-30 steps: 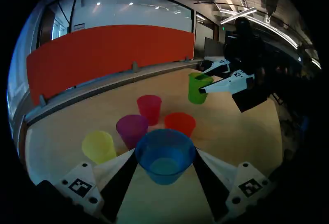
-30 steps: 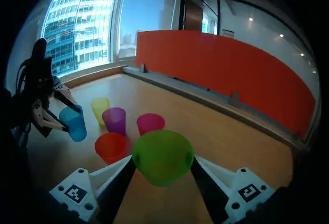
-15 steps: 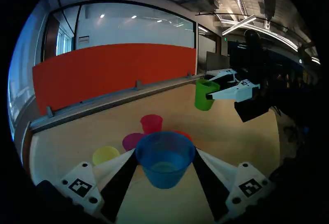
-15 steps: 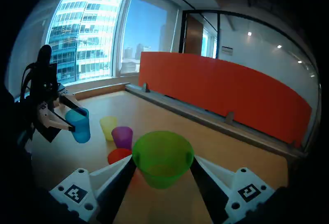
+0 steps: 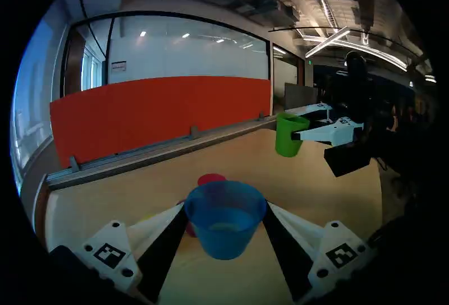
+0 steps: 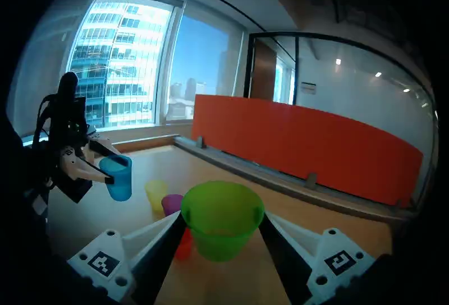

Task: Pour water

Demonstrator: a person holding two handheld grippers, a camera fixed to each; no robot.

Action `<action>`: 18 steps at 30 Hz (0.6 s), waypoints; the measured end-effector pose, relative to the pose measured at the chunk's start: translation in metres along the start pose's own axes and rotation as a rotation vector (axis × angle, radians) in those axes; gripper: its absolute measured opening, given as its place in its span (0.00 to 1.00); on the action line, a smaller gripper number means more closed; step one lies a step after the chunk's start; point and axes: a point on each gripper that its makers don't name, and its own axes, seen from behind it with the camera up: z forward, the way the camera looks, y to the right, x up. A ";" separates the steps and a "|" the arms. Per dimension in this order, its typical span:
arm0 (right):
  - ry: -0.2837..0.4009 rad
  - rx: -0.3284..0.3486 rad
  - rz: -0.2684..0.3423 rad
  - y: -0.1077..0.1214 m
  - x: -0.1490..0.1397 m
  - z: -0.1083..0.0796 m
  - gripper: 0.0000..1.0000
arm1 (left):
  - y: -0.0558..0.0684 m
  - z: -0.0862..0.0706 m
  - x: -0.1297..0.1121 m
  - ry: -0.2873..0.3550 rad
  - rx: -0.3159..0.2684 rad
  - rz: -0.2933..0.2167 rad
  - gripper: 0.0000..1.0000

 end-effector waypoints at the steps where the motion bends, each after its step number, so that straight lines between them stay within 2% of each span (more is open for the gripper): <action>1: 0.007 -0.001 0.001 0.000 0.002 -0.001 0.91 | 0.000 0.000 0.001 0.004 0.001 -0.002 0.88; 18: 0.105 0.001 0.010 -0.005 0.024 -0.008 0.92 | -0.005 -0.002 0.019 0.055 0.011 -0.003 0.88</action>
